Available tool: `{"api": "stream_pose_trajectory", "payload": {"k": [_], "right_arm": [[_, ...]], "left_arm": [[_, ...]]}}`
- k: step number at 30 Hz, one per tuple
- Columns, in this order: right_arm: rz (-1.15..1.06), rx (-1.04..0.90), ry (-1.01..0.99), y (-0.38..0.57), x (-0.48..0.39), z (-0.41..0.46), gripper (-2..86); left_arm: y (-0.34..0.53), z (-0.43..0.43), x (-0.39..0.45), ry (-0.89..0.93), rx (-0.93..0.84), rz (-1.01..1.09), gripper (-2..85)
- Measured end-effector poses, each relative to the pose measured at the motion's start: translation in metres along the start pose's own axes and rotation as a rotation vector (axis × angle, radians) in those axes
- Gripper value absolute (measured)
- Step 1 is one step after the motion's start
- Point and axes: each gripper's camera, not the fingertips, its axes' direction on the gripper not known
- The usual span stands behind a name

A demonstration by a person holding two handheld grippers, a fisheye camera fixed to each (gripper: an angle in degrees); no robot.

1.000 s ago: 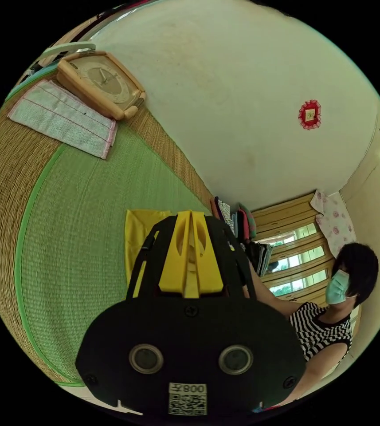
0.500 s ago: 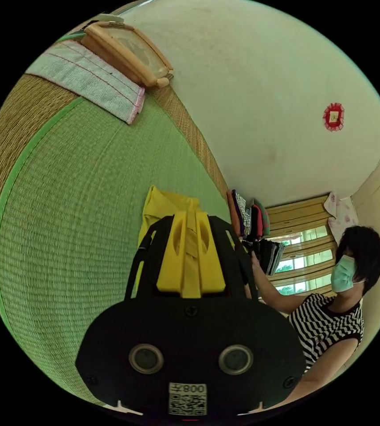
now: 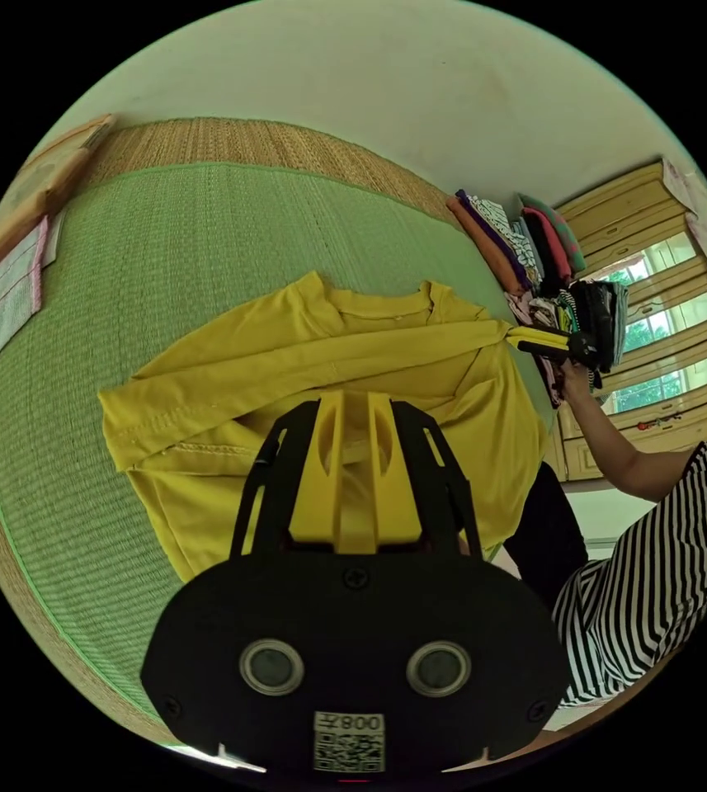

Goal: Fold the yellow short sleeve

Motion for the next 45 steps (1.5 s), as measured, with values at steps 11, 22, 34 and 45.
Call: {"api": "stream_pose_trajectory", "payload": {"k": [11,22,34,45], "right_arm": [[-0.108,-0.047,0.112,-0.062,-0.05,0.001,5.5],[0.092,0.053,-0.043,-0.113,0.022,-0.016,0.6],[0.214,0.047,-0.161,-0.106,0.082,0.002,0.2],[0.248,0.057,-0.194,-0.103,0.118,0.003,0.3]], "left_arm": [[-0.085,0.043,0.036,-0.043,-0.047,0.017,3.4],[-0.155,0.03,0.056,-0.09,0.064,0.019,2.1],[-0.144,0.044,0.075,-0.007,0.029,0.04,1.5],[-0.195,0.025,0.048,-0.21,0.05,-0.067,0.6]]}}
